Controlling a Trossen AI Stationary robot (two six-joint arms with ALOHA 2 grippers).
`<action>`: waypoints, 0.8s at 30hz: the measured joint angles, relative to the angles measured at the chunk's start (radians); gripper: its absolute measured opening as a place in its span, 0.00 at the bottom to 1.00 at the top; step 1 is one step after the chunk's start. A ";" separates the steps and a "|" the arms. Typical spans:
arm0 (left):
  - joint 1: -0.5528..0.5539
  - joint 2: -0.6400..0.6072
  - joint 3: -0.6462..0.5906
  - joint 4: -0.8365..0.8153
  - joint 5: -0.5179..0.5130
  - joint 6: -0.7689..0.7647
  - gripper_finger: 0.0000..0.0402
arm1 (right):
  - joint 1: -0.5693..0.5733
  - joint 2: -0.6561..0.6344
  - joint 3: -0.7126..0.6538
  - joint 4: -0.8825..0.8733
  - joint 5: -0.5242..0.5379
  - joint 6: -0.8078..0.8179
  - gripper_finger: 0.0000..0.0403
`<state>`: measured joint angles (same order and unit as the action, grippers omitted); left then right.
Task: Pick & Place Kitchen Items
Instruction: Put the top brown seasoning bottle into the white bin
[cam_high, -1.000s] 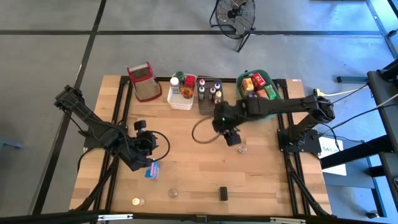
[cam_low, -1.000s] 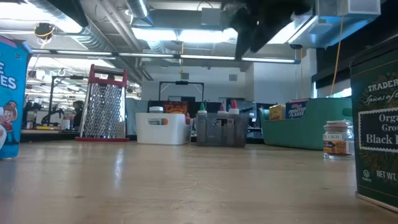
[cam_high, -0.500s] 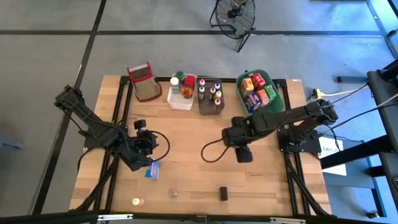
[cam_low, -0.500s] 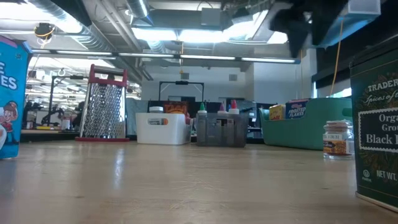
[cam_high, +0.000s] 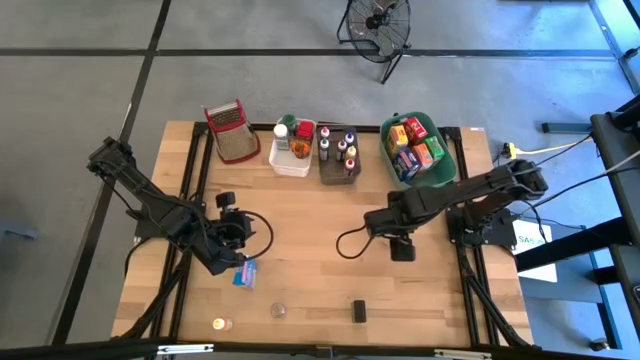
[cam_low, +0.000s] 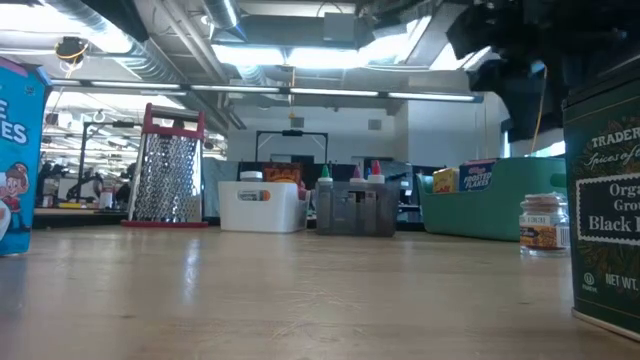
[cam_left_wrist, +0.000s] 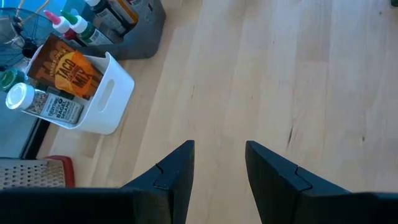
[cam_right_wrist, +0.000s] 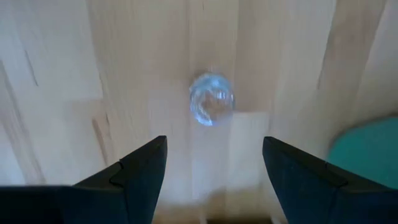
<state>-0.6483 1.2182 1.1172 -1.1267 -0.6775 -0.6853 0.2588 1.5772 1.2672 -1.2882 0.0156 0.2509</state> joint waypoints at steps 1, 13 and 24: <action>0.000 0.000 0.000 0.000 -0.003 0.001 0.35 | 0.000 -0.009 -0.015 0.004 -0.002 0.000 0.67; 0.000 0.001 0.000 0.000 -0.040 0.019 0.35 | 0.000 -0.249 -0.254 0.237 -0.001 0.013 0.67; 0.000 0.001 0.000 0.000 -0.052 0.019 0.35 | 0.000 -0.271 -0.391 0.298 -0.001 0.185 0.67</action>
<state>-0.6483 1.2190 1.1172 -1.1267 -0.7299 -0.6659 0.2584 1.3060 0.8763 -0.9897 0.0147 0.4356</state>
